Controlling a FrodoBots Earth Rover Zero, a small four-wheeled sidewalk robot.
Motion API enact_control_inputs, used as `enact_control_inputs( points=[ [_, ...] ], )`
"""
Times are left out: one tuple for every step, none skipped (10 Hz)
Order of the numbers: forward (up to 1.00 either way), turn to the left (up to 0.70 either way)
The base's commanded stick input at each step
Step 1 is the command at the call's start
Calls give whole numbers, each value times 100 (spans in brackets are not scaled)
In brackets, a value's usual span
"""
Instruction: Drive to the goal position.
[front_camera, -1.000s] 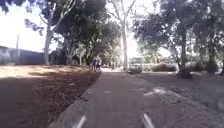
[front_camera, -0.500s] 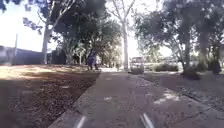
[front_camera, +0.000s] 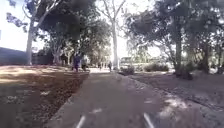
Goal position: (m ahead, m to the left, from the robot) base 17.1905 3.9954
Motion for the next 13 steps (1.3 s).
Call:
enact_control_inputs(
  points=[
    [100,0],
    [100,0],
    [100,0],
    [100,0],
    [100,0],
    [100,0],
    [100,0],
    [100,0],
    [100,0],
    [100,0],
    [100,0],
    [100,0],
    [100,0]
  ],
)
